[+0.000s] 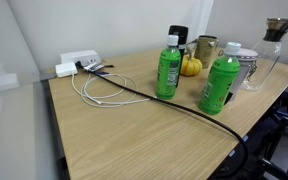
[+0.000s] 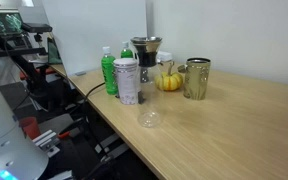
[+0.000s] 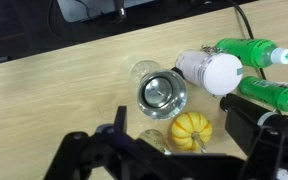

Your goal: Remove the stopper from the cylinder

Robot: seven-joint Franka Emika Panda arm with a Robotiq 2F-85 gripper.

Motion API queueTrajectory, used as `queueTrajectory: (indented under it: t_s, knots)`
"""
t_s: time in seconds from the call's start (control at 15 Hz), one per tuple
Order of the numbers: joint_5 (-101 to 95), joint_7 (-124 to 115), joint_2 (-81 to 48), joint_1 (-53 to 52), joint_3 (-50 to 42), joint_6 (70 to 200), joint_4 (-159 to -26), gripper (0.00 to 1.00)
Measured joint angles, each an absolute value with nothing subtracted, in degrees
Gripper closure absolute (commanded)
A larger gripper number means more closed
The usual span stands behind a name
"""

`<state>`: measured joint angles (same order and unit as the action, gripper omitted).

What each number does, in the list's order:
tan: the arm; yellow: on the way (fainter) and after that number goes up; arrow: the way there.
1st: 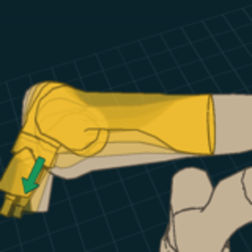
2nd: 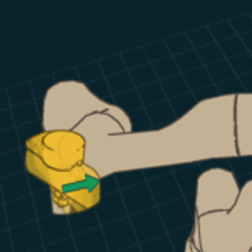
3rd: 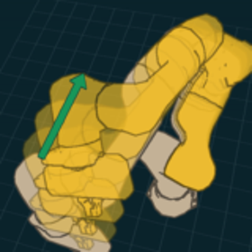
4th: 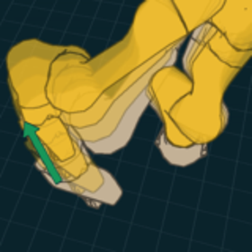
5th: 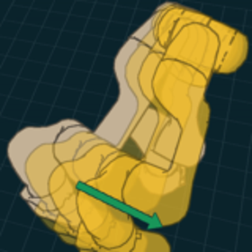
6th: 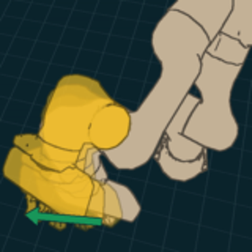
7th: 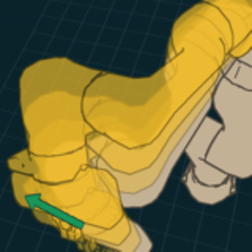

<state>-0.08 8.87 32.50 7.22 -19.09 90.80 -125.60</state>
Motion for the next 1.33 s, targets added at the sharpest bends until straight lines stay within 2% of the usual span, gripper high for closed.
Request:
queueTrajectory:
  t_s: [0.73, 1.33]
  knots:
    - [-0.29, 8.89, 32.25, 7.35, -16.21, 91.35, -127.77, 0.0]
    - [-2.17, 12.41, 31.52, 7.31, -15.4, 98.44, -134.28, 0.0]
